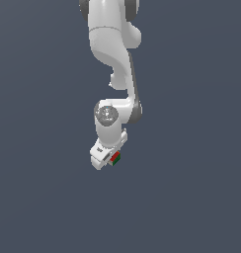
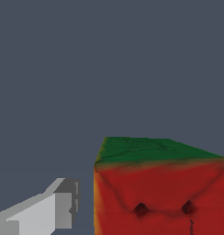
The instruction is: Pick up the object and move it to a goal position.
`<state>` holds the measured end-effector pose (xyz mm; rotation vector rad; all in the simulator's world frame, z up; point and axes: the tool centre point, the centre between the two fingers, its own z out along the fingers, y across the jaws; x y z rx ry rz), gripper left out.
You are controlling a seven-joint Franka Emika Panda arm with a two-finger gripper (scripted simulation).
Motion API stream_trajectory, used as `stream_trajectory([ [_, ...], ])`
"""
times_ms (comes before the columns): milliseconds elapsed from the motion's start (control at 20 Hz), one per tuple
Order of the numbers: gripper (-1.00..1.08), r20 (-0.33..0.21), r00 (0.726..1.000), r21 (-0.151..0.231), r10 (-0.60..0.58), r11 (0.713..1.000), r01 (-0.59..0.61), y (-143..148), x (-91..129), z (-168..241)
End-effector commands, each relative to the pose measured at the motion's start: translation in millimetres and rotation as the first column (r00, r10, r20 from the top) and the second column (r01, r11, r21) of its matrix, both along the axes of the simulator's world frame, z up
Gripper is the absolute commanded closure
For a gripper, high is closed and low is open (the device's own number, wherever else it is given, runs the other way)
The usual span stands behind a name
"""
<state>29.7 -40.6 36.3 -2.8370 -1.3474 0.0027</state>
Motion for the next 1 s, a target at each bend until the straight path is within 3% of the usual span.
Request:
stream_trajectory([
  [0,-0.92,0.002,1.000,0.000,0.000,1.000,0.000,-0.2,1.2,-3.2],
  [50,-0.92,0.002,1.000,0.000,0.000,1.000,0.000,-0.2,1.4,-3.2],
  [100,1.08,0.002,1.000,0.000,0.000,1.000,0.000,-0.2,1.4,-3.2],
  [950,1.08,0.002,1.000,0.000,0.000,1.000,0.000,6.3,5.8,13.2],
])
